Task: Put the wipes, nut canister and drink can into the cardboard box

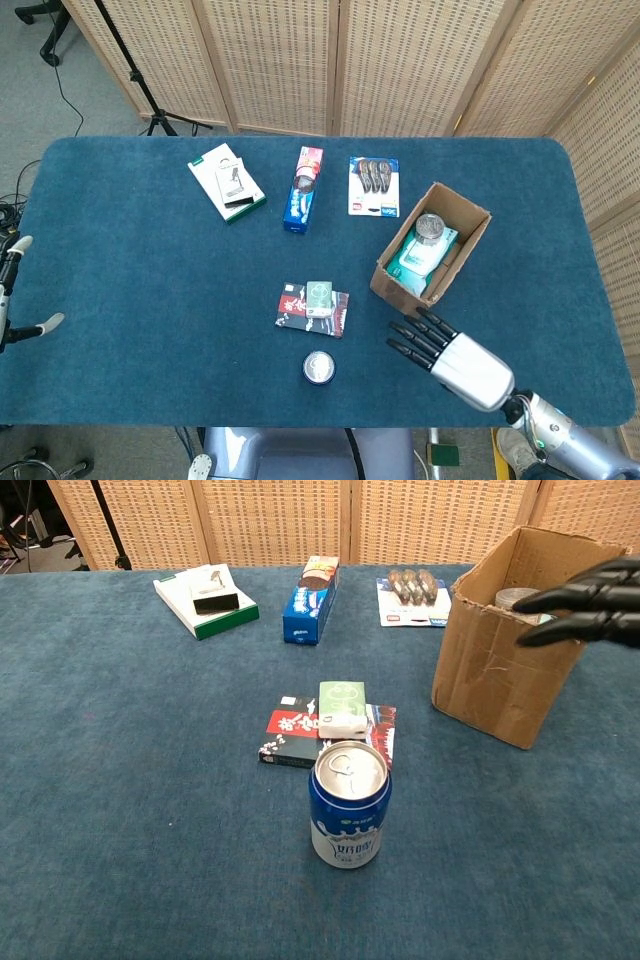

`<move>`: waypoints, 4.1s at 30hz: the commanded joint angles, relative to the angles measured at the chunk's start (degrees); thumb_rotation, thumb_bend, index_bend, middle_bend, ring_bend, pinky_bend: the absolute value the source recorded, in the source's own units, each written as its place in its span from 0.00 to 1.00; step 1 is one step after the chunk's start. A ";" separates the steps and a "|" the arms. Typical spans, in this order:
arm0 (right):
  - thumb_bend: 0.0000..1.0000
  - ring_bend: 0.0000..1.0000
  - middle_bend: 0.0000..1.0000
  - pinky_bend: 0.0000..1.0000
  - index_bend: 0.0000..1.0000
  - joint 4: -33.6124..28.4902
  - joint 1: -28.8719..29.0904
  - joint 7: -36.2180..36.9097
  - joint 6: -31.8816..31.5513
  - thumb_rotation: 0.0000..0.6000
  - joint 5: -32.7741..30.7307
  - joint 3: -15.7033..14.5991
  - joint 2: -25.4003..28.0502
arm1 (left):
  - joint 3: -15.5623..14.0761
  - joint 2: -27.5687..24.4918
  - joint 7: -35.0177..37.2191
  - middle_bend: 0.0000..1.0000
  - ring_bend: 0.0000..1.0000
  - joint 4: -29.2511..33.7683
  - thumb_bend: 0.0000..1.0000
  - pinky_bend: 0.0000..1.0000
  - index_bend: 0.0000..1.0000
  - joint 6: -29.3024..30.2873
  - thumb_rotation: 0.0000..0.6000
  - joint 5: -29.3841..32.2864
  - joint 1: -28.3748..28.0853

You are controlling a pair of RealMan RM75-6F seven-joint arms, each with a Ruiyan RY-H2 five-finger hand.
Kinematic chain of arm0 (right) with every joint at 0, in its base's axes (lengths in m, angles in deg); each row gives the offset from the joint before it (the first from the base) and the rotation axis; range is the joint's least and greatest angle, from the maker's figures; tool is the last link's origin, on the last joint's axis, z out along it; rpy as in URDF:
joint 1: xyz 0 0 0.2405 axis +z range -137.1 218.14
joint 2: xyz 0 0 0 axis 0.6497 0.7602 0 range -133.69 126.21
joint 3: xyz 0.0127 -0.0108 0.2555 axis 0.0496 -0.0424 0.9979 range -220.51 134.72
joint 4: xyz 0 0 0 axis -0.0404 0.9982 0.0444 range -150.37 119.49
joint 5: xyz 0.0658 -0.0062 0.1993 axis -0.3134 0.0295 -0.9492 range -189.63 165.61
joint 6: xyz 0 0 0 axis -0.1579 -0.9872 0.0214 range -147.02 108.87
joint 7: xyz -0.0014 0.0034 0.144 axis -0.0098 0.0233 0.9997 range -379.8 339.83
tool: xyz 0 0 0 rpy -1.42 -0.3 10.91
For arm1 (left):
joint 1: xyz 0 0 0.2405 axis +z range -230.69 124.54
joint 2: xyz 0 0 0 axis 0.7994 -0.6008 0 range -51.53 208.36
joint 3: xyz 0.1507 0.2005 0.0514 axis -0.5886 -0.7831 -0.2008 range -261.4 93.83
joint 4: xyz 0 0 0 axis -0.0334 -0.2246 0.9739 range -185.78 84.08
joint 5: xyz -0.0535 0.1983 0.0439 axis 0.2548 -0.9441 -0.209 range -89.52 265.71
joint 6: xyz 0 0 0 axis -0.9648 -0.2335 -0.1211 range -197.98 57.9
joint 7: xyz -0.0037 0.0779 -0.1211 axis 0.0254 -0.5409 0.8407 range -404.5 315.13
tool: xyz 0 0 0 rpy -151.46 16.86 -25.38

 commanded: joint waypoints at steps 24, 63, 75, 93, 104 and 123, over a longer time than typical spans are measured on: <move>0.00 0.00 0.00 0.04 0.00 -13.13 13.36 -30.09 33.27 1.00 -23.16 9.58 -19.46 | 2.46 -2.38 5.96 0.00 0.00 -1.13 0.00 0.00 0.00 -4.15 1.00 -3.44 2.21; 0.75 0.50 0.59 0.51 0.59 -13.57 16.78 -15.09 11.25 1.00 -28.32 23.62 -2.16 | 4.38 -2.76 5.74 0.00 0.00 -0.48 0.00 0.00 0.00 -7.79 1.00 -5.38 2.92; 0.76 0.50 0.59 0.52 0.59 -1.33 14.47 -6.12 11.01 1.00 -31.42 19.74 1.36 | 4.42 -2.64 4.35 0.00 0.00 0.30 0.00 0.00 0.00 -8.42 1.00 -6.26 2.86; 0.53 0.42 0.43 0.52 0.45 5.45 14.90 -5.06 14.09 1.00 -31.70 12.42 -2.48 | 4.86 -3.03 4.82 0.00 0.00 0.19 0.00 0.00 0.00 -9.94 1.00 -5.72 2.63; 0.00 0.00 0.00 0.22 0.00 -2.54 13.08 -13.80 13.69 1.00 -38.20 12.19 1.10 | 4.96 -3.04 4.51 0.00 0.00 0.39 0.00 0.00 0.00 -10.28 1.00 -5.66 2.64; 0.00 0.00 0.00 0.06 0.00 -0.51 -5.28 -2.61 -16.26 1.00 -29.89 7.65 -1.87 | 5.50 2.63 3.03 0.00 0.00 -4.57 0.00 0.00 0.00 -0.49 1.00 -7.87 6.62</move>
